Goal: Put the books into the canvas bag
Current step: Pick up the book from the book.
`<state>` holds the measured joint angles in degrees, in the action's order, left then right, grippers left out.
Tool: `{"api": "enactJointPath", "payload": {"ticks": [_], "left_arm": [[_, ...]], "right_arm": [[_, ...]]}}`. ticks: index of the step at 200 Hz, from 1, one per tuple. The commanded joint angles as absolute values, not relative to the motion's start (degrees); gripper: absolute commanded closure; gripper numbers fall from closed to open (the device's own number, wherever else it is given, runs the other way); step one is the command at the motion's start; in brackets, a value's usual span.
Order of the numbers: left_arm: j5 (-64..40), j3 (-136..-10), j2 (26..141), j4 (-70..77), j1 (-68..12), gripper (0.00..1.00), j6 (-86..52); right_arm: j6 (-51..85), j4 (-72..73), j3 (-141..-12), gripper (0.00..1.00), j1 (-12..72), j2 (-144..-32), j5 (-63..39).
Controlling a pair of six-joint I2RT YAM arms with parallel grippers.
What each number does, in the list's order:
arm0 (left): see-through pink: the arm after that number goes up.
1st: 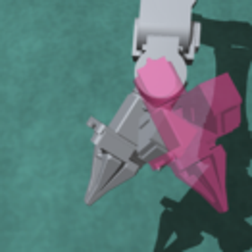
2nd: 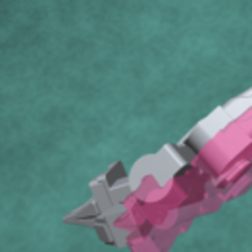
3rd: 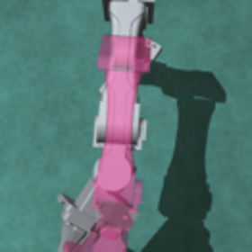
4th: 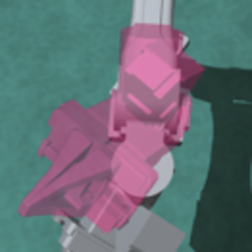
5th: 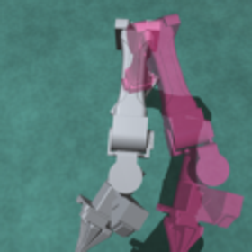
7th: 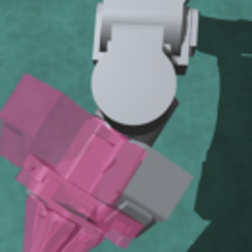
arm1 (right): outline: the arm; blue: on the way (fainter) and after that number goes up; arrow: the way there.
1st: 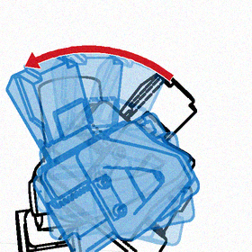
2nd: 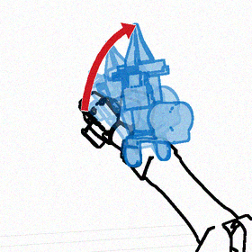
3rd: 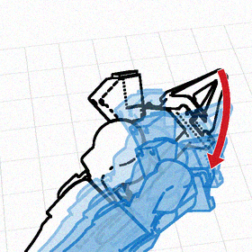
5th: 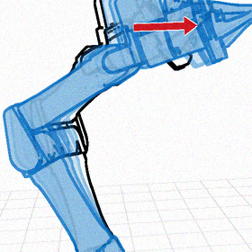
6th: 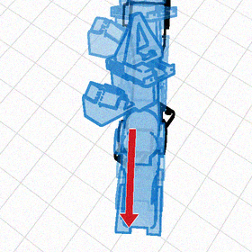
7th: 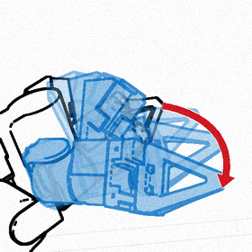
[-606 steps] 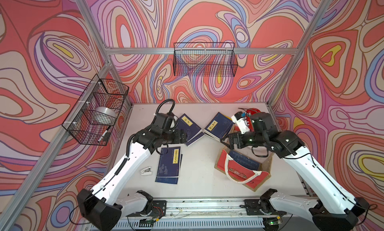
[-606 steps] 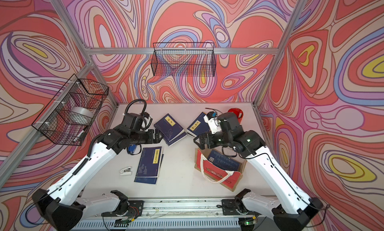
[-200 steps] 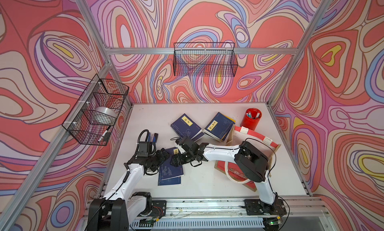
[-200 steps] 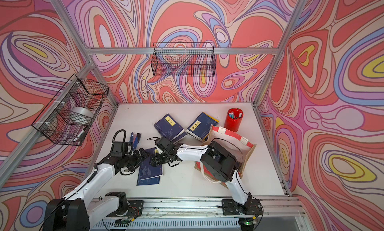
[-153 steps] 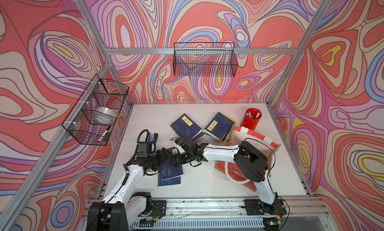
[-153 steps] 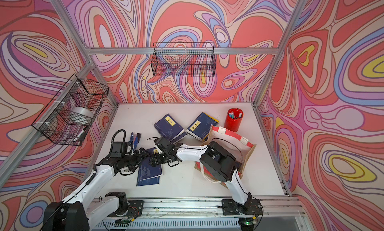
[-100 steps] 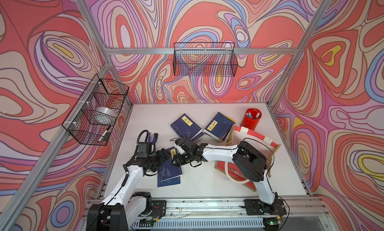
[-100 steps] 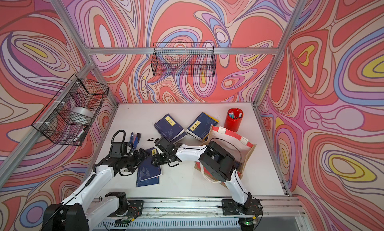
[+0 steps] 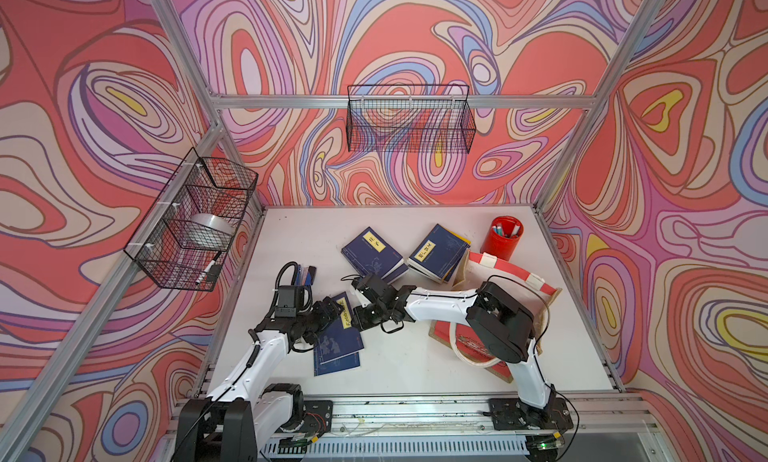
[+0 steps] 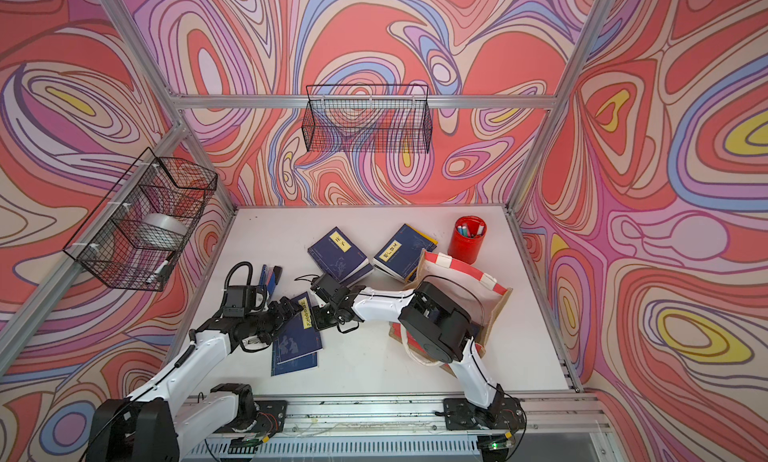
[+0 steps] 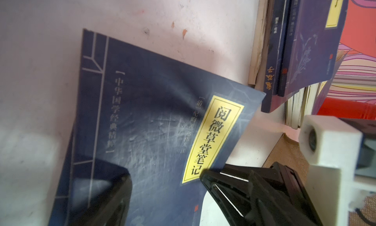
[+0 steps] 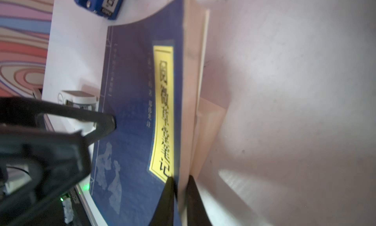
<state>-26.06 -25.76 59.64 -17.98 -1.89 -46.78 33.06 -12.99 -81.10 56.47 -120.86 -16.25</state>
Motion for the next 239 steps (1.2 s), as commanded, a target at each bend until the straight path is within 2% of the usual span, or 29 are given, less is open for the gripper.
{"api": "enactJointPath", "payload": {"ticks": [1, 91, 154, 239], "left_arm": [[-24.88, -25.62, 58.47, -20.46, -1.94, 0.09, -46.9], [-23.7, -28.4, 56.08, -24.56, -1.89, 0.07, -43.31], [-28.87, -25.31, 60.48, -17.91, -2.02, 0.07, -44.21], [-30.88, -22.31, 63.09, -12.26, -2.11, 0.07, -45.03]], "right_arm": [[31.6, -16.52, -80.39, 1.0, 57.07, -119.77, -12.9], [30.02, -17.67, -73.7, 1.0, 54.44, -113.49, -7.57], [29.31, -21.5, -77.03, 1.0, 52.64, -119.9, -9.99], [28.63, -27.16, -81.46, 1.0, 52.61, -124.94, -7.63]]}}
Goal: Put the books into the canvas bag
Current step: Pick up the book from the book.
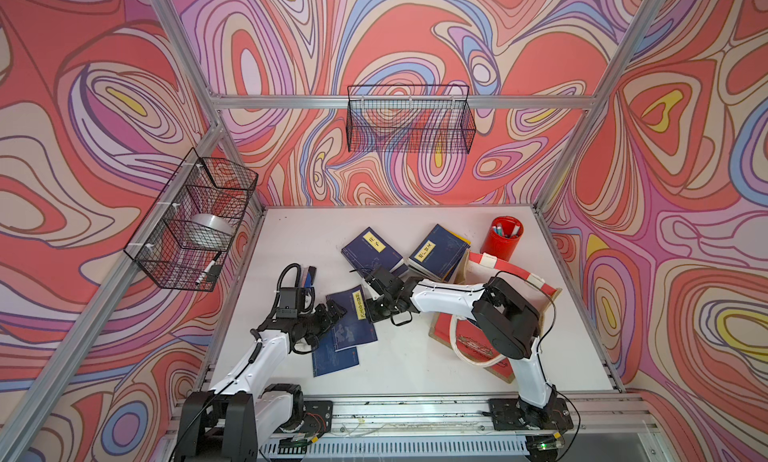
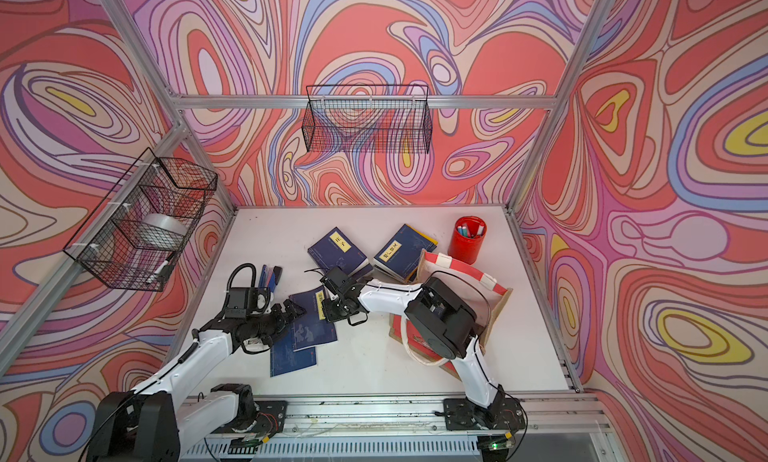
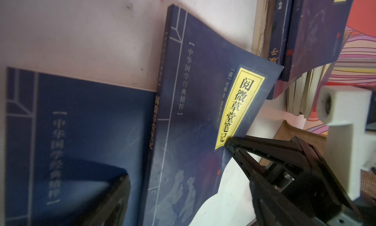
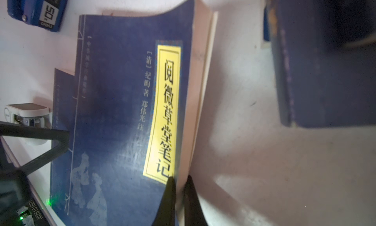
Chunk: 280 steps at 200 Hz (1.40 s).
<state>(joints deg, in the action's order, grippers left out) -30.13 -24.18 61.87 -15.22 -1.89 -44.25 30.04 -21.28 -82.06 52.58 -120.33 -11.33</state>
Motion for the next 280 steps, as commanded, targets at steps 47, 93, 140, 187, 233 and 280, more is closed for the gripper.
{"api": "enactJointPath", "payload": {"ticks": [47, 93, 140, 187, 233, 280], "left_arm": [[-34.32, -20.49, 63.13, -5.45, -2.11, 0.21, -47.18], [-35.57, -19.73, 61.63, -2.54, -2.2, 0.37, -46.14], [-36.02, -20.03, 64.94, 0.88, -2.2, 0.6, -46.06], [-35.43, -22.25, 63.07, -1.93, -2.19, 0.85, -45.21], [-34.76, -26.67, 59.75, -7.94, -2.2, 1.0, -42.51], [-38.72, -35.42, 56.86, -13.62, -2.2, 1.0, -38.22]], "right_arm": [[28.65, -26.56, -81.65, 1.0, 52.57, -125.48, -8.74], [27.97, -25.3, -81.34, 1.0, 52.59, -125.44, -10.07], [26.9, -22.57, -80.77, 1.0, 52.56, -124.69, -11.81], [26.88, -21.88, -80.33, 1.0, 52.64, -123.66, -12.55], [25.94, -21.39, -80.6, 0.86, 52.47, -120.84, -12.57], [25.17, -18.92, -76.39, 0.47, 46.94, -112.49, -19.08]]}}
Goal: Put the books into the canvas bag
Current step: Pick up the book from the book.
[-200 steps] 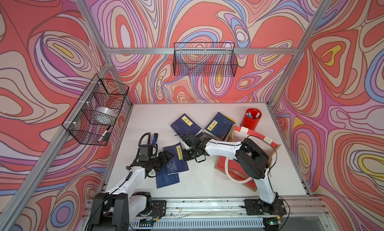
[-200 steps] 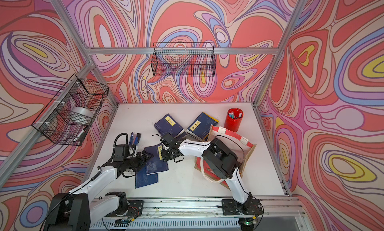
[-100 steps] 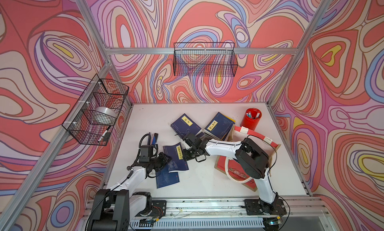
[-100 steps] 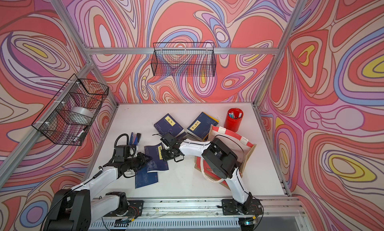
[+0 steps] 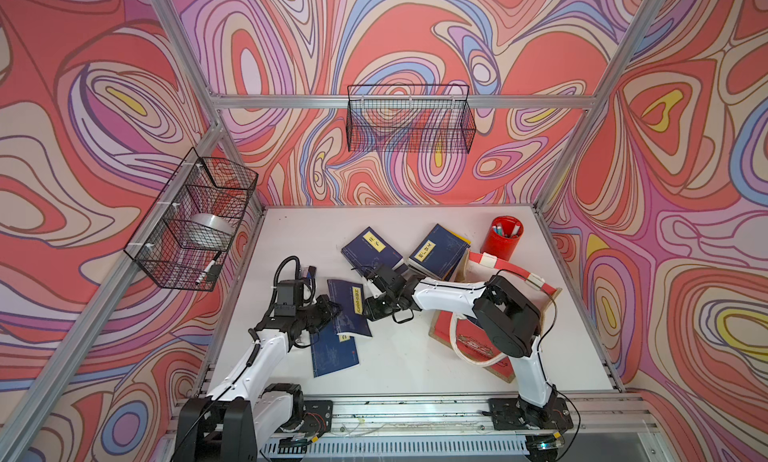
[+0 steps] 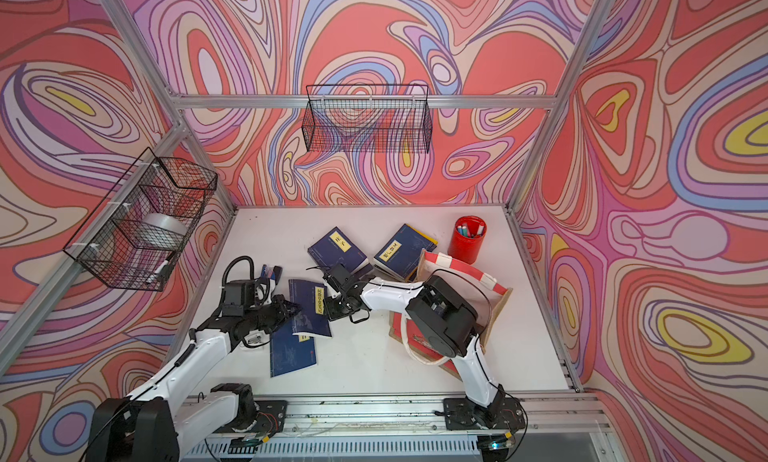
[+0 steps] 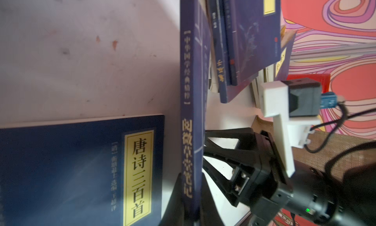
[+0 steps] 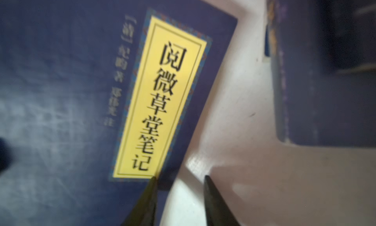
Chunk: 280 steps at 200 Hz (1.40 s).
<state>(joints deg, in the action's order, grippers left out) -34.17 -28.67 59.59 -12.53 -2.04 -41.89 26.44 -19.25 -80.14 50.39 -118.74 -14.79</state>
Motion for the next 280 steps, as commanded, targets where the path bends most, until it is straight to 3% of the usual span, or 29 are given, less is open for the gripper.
{"api": "enactJointPath", "payload": {"ticks": [1, 35, 90, 137, 168, 196, 244, 258, 280], "left_arm": [[-38.83, -35.59, 56.82, -13.84, -2.2, 1.0, -38.1], [-41.02, -44.4, 56.18, -22.94, -2.2, 1.0, -31.78], [-46.24, -57.16, 55.59, -33.13, -2.19, 1.0, -20.64], [-61.54, -60.88, 55.18, -33.17, -2.97, 1.0, -14.62], [-58.6, -65.29, 56.79, -39.91, -9.57, 1.0, -7.34], [-56.59, -61.75, 52.93, -27.01, -11.07, 1.0, -14.41], [-40.24, -44.84, 43.22, 9.7, -11.05, 1.0, -40.56], [-39.46, -38.26, 42.18, 26.45, -11.14, 1.0, -49.84], [-37.64, -33.16, 42.44, 40.26, -11.42, 1.0, -57.91]], "right_arm": [[25.16, -18.78, -76.21, 0.46, 46.81, -112.14, -19.21], [21.52, -19.46, -74.74, 0.24, 43.61, -101.93, -21.96], [19.76, -26.28, -79.35, 0.15, 39.13, -89.74, -24.54], [12.9, -30.58, -78.69, 0.04, 32.54, -80.44, -36.54], [8.66, -35.96, -79.1, 0.02, 26.38, -78.06, -46.05], [15.21, -26.8, -73.92, 0.02, 23.35, -76.18, -55.59], [27.24, -5.97, -64.87, 0.02, 23.54, -71.04, -59.22], [30.94, -0.52, -63.24, 0.02, 23.84, -71.04, -59.04], [36.7, 6.78, -62.36, 0.02, 25.04, -72.74, -57.92]]}}
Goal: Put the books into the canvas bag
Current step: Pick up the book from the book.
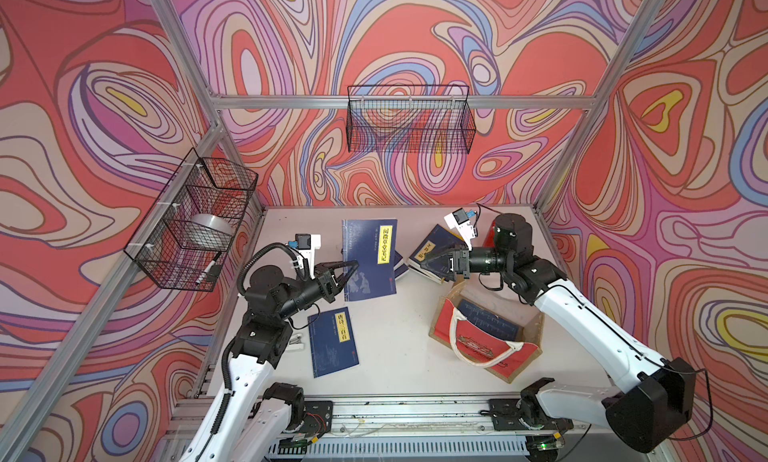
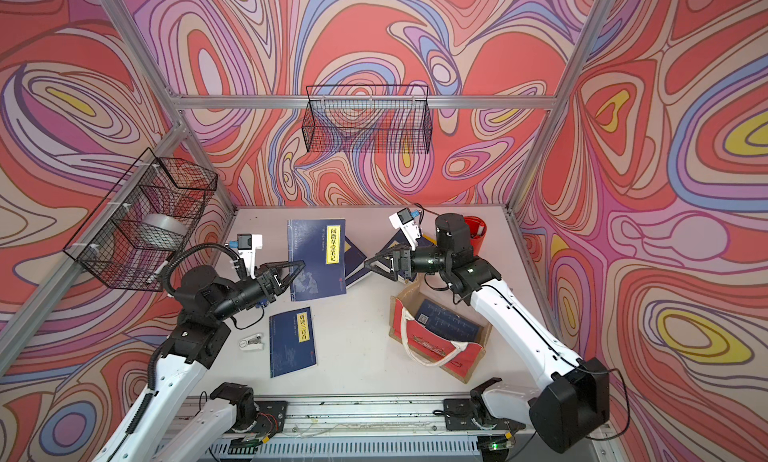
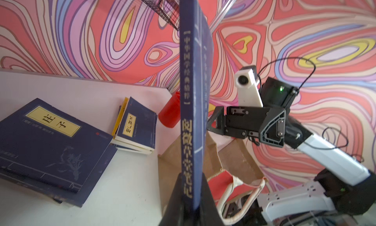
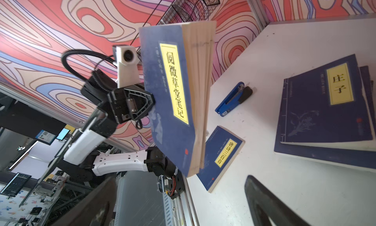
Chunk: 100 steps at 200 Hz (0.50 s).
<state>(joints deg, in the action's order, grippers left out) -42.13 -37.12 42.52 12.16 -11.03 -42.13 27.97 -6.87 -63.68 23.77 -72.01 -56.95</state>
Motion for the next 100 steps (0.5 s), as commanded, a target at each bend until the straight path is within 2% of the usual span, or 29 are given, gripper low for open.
{"api": "enactJointPath", "payload": {"ticks": [1, 46, 100], "left_arm": [[-37.58, -33.1, 42.49, 40.7, -11.42, 1.0, -58.13], [-37.0, -27.98, 44.65, 55.96, -11.51, 1.0, -65.98], [-38.33, -26.94, 44.86, 59.54, -11.6, 1.0, -68.67]], "right_arm": [[36.94, 7.08, -62.38, 0.02, 25.13, -72.84, -57.88], [39.53, 12.22, -63.81, 0.02, 29.76, -78.48, -53.4], [42.67, 18.23, -65.03, 0.03, 32.65, -81.75, -52.11]]}}
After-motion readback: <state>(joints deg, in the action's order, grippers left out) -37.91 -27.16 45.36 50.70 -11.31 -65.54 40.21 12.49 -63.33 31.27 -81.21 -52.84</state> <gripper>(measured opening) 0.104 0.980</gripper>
